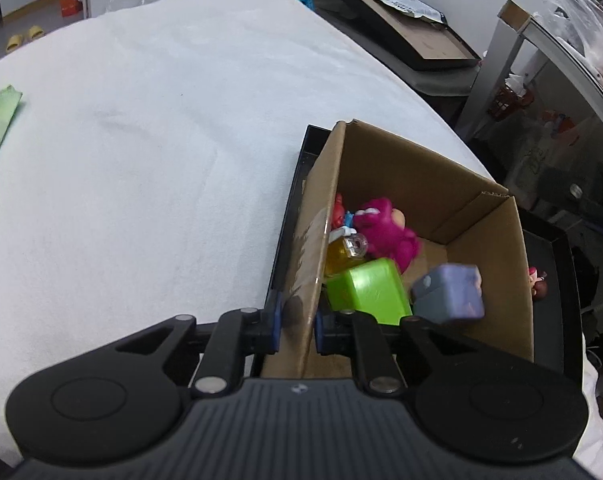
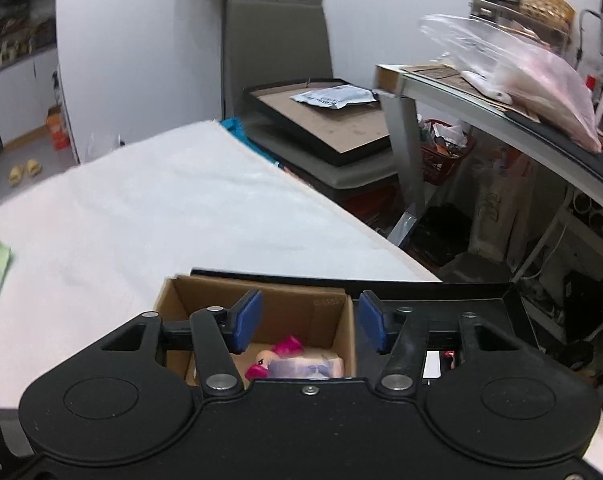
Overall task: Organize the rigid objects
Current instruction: 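Open the right gripper to release the bunny cube into the box, then move the right gripper to the brown-haired doll figurine and close, then lift the doll figurine with the right gripper and carry it over the box, then open the right gripper to drop the doll figurine into the box, then move the right gripper to the white phone charger and close, then lift the white charger with the right gripper and carry it over the box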
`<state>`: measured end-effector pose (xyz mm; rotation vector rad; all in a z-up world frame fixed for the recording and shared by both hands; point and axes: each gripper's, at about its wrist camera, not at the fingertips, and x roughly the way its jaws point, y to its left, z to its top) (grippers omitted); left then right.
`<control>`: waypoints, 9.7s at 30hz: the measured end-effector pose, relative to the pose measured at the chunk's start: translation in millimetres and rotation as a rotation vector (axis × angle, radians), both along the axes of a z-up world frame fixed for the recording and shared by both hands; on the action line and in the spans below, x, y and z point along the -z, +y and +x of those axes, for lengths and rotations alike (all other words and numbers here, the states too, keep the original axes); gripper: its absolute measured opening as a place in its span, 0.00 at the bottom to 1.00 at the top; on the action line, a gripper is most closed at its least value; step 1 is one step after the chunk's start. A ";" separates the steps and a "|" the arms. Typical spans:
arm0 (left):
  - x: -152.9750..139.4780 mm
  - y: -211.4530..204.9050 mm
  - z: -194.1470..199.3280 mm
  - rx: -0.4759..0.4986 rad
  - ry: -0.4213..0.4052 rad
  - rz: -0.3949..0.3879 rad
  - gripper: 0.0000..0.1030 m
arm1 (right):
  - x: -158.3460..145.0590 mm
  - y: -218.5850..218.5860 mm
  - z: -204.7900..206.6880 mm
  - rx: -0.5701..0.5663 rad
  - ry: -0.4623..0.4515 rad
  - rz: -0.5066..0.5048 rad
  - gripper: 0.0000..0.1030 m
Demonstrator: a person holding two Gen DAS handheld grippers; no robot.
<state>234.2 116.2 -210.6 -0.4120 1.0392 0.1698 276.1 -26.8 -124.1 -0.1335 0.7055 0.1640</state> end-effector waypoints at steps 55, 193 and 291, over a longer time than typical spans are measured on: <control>-17.5 -51.5 30.6 -0.005 0.074 0.325 0.36 | 87.4 -140.5 29.6 0.117 0.036 0.148 0.99; -1.0 -5.4 5.0 -0.032 0.029 0.008 0.17 | 19.7 -46.9 0.4 -0.059 0.041 -0.070 0.47; -18.2 -31.8 -9.1 0.007 0.045 0.246 0.41 | 19.2 -103.9 -17.9 -0.077 0.006 0.122 0.35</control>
